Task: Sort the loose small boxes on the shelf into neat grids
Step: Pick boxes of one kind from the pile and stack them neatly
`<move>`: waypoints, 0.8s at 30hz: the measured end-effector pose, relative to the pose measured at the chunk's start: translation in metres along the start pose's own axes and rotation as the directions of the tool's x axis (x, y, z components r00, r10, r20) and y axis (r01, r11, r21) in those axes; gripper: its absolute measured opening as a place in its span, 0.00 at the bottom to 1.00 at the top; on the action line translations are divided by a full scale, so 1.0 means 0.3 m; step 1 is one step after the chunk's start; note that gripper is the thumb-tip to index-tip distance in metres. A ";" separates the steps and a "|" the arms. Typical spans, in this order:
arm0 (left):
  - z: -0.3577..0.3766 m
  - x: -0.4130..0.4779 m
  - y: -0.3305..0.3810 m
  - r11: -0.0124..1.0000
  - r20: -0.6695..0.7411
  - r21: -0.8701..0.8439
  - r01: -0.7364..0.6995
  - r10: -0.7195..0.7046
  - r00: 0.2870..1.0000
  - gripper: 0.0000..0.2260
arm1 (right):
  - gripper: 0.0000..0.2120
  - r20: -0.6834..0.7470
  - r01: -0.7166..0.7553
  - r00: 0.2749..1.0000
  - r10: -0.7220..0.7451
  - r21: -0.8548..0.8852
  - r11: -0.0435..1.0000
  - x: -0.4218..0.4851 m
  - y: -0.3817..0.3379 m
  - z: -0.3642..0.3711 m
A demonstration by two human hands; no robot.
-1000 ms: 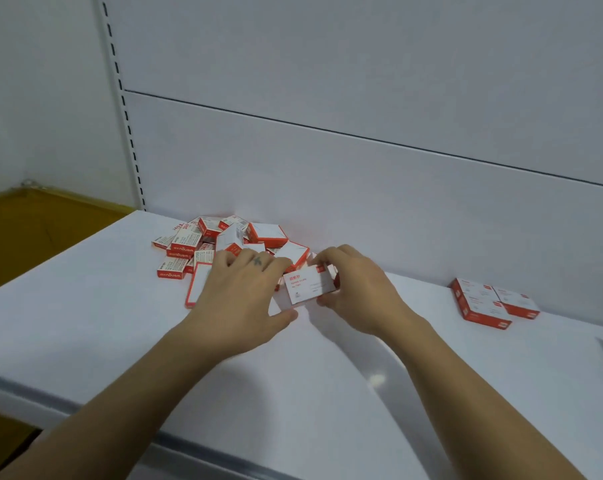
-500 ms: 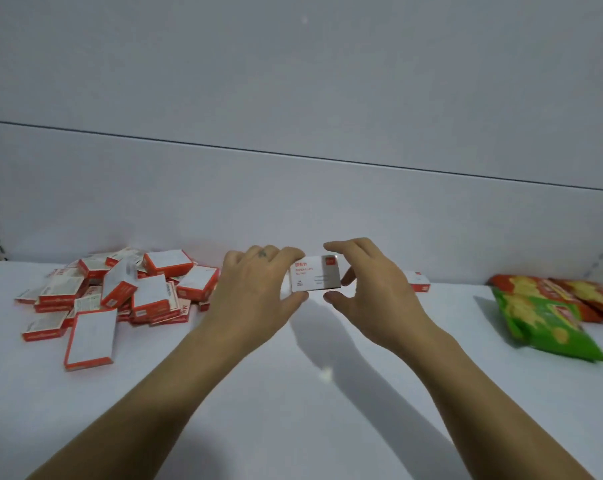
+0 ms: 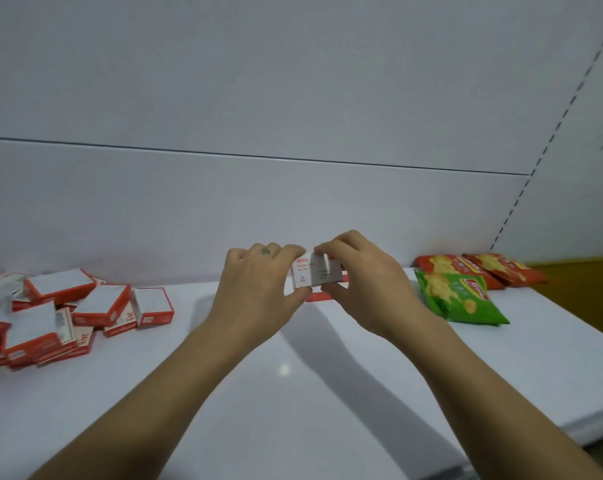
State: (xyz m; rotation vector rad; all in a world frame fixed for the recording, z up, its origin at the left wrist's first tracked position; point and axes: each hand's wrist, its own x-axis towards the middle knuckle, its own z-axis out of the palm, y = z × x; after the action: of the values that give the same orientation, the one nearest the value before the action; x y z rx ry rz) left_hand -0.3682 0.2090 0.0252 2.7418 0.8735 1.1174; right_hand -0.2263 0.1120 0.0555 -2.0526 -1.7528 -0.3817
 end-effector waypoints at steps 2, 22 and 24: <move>0.028 0.016 0.019 1.000 0.032 0.004 -0.006 0.005 0.999 0.21 | 0.20 0.021 -0.013 1.000 0.013 0.009 1.000 0.001 0.037 -0.002; 0.241 0.087 0.058 0.958 0.185 0.248 0.144 -0.193 0.964 0.25 | 0.19 0.185 -0.145 0.975 0.123 0.105 0.984 0.116 0.473 0.160; 0.260 0.060 0.063 0.955 0.185 0.240 0.174 -0.221 0.957 0.25 | 0.19 0.185 -0.175 0.972 0.147 0.148 0.973 0.085 0.489 0.203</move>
State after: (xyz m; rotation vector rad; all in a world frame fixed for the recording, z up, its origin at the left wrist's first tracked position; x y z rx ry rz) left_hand -0.2971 0.2148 -0.0162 2.7924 1.2765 0.7176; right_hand -0.0811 0.1450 -0.0055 -2.1428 -1.6354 -0.0086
